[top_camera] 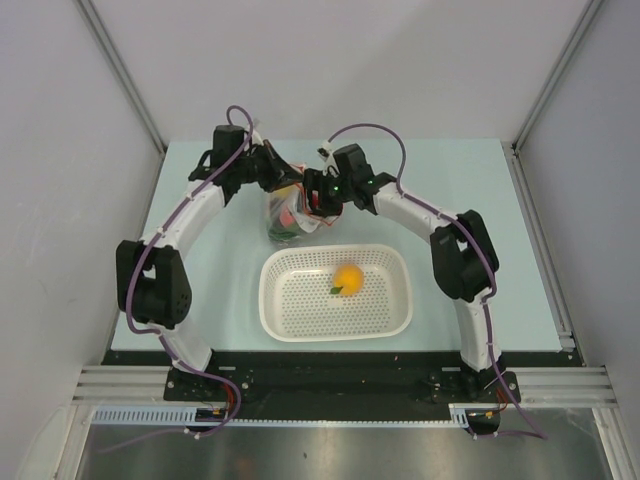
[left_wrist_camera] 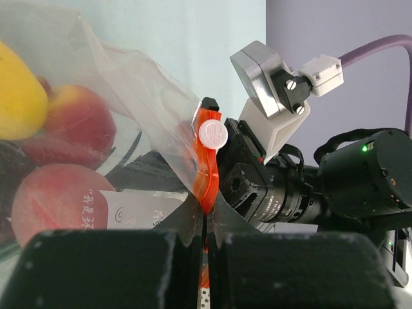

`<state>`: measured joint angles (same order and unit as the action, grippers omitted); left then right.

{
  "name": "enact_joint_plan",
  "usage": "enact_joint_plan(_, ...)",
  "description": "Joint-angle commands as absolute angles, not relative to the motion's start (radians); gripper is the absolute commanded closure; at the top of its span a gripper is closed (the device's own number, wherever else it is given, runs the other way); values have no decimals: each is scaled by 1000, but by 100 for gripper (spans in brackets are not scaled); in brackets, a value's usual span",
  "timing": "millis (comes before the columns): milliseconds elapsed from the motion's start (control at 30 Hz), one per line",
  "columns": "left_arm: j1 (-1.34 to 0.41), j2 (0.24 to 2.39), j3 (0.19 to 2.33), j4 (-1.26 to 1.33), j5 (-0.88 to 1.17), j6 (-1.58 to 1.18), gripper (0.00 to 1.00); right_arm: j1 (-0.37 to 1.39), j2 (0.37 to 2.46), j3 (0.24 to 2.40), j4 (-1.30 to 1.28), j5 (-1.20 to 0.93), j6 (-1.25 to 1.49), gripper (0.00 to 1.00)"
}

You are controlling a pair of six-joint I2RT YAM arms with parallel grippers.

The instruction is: Open the zip-top bag and remove the fake food

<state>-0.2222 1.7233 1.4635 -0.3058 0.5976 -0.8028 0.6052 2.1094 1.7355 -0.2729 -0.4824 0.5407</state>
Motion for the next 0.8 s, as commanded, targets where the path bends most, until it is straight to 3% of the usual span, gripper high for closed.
enact_joint_plan(0, -264, 1672, 1451, -207, 669, -876, 100, 606, 2114, 1741, -204, -505, 563, 21)
enact_joint_plan(167, -267, 1677, 1450, -216, 676, -874, 100, 607, 2129, 1749, -210, -492, 581, 22)
enact_joint_plan(300, -267, 1672, 1437, -215, 681, -876, 100, 607, 2151, 1764, -212, -469, 613, 30)
enact_joint_plan(567, -267, 1666, 1431, -199, 689, -887, 100, 618, 2195, 1822, -264, -430, 607, 28)
enact_joint_plan(767, -267, 1669, 1434, -204, 695, -887, 100, 611, 2204, 1832, -287, -390, 607, 39)
